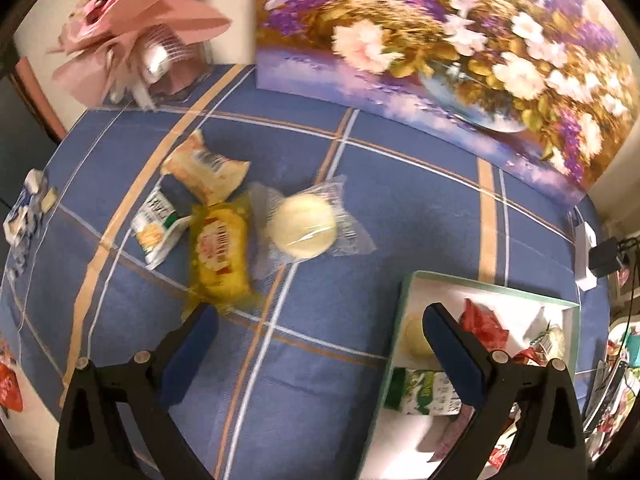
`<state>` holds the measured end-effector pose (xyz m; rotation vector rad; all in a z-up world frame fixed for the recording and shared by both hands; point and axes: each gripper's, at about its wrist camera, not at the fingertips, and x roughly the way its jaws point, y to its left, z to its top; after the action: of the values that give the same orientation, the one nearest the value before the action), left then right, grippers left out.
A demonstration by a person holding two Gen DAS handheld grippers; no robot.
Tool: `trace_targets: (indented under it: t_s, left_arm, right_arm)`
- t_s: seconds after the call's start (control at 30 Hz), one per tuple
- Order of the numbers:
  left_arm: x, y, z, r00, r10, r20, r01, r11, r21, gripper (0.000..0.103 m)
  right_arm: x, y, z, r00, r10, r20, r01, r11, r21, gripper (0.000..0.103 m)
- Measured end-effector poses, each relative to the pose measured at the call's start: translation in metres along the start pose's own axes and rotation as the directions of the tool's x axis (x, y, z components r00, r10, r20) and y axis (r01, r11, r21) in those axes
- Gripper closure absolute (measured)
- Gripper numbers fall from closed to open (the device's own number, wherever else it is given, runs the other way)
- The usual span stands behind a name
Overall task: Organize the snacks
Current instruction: 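Withdraw both tools from the tray back toward the snack pile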
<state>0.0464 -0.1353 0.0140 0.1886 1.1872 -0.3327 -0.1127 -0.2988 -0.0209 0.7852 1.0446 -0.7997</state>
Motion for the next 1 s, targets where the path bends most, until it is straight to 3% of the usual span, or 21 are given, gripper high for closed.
trace_targets:
  t_s: [0.37, 0.57, 0.83, 1.0]
  left_arm:
    - [-0.011, 0.063, 0.008, 0.999, 0.029, -0.013, -0.03, 0.998, -0.049, 0.001]
    - [-0.014, 0.115, 0.021, 1.0, 0.029, -0.007, -0.03, 0.99, -0.14, 0.001]
    - [-0.008, 0.177, 0.028, 1.0, 0.026, -0.008, -0.028, 0.96, -0.28, 0.001]
    - [0.011, 0.192, 0.03, 1.0, -0.013, -0.022, 0.005, 0.944, -0.329, 0.001]
  right_arm:
    - [-0.022, 0.034, -0.015, 0.999, 0.011, 0.031, -0.009, 0.998, -0.055, 0.0]
    - [-0.014, 0.057, -0.019, 1.0, 0.02, 0.011, -0.02, 0.997, -0.074, 0.0]
    - [-0.01, 0.119, -0.029, 0.993, 0.115, 0.008, -0.112, 0.977, -0.18, 0.0]
    - [-0.001, 0.154, -0.041, 0.987, 0.159, -0.016, -0.158, 0.957, -0.245, 0.0]
